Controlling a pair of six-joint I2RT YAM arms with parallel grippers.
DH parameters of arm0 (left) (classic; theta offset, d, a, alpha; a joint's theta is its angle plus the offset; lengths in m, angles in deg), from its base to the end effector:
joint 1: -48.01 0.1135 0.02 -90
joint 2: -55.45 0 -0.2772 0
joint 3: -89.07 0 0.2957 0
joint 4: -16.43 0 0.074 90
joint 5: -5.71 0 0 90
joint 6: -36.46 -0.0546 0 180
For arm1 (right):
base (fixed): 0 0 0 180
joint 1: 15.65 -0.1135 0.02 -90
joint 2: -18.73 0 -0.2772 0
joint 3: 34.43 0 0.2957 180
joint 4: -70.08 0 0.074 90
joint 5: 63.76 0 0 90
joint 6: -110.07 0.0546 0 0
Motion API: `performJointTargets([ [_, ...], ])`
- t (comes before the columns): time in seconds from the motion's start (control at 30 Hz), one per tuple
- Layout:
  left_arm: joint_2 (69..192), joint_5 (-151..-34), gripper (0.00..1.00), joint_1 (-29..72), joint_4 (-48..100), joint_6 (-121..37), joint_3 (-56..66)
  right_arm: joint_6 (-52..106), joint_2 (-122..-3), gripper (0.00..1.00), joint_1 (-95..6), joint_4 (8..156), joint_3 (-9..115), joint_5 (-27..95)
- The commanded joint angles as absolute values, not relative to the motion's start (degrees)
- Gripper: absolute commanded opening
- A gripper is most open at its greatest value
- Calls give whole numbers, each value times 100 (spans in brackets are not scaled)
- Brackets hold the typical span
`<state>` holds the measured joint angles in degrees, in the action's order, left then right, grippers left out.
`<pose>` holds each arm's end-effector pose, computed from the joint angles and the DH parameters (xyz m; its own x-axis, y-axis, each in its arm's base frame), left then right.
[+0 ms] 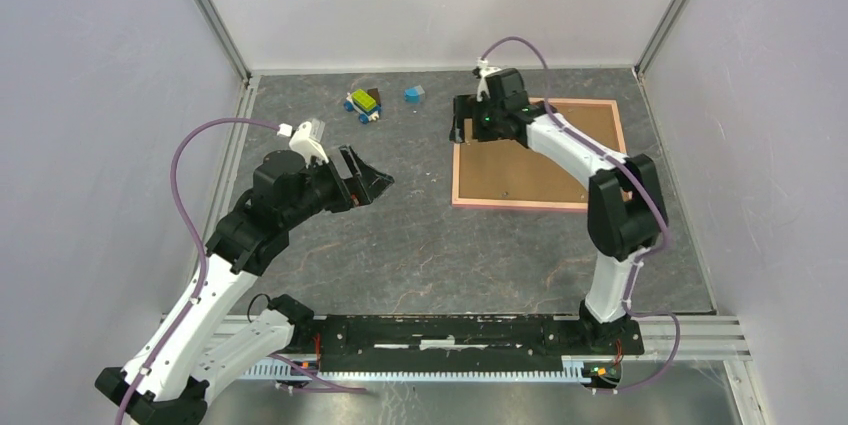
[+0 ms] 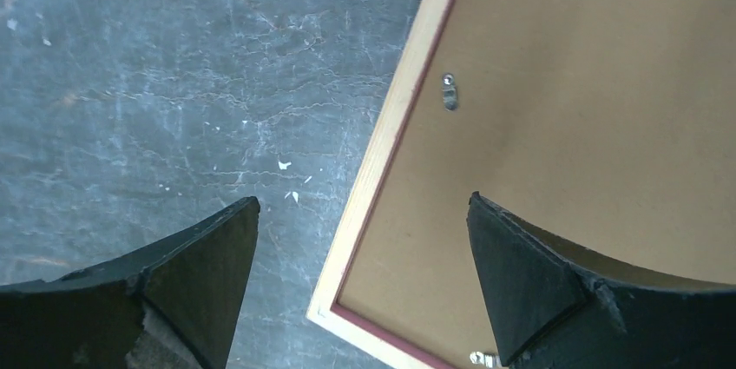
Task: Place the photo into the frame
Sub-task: Turn over the photo frame item on the photo frame, then move the photo frame to the center of the board.
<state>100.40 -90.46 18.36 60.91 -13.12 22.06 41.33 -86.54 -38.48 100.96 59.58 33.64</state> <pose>0.1852 -0.1122 0.3715 -0.6272 -0.3847 -0.6772 0.2253 0.7427 -0.6306 0.4379 0.1920 0.2372 -0.7477 0.0754 -0.6597 -0.2164 0.9116 0.3494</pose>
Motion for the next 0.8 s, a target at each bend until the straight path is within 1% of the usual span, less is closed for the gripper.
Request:
performJointTargets([
  [0.0, 9974, -8994, 100, 1819, 6179, -1276, 1952, 3551, -9423, 93, -4114, 10708, 6807, 2755],
  [0.13, 9913, -8948, 100, 1816, 6333, -1313, 1850, 3560, -10044, 82, -4434, 10842, 7537, 2497],
  [0.33, 9876, -8952, 100, 1820, 6386, -1294, 1805, 3478, -10694, 79, -4707, 11212, 8118, 1861],
  [0.47, 9869, -8978, 100, 1821, 6388, -1272, 1800, 3415, -10800, 73, -4811, 11207, 8037, 1688],
  [0.77, 9861, -9050, 100, 1821, 6406, -1221, 1866, 3493, -10719, 55, -5040, 11031, 7378, 1532],
])
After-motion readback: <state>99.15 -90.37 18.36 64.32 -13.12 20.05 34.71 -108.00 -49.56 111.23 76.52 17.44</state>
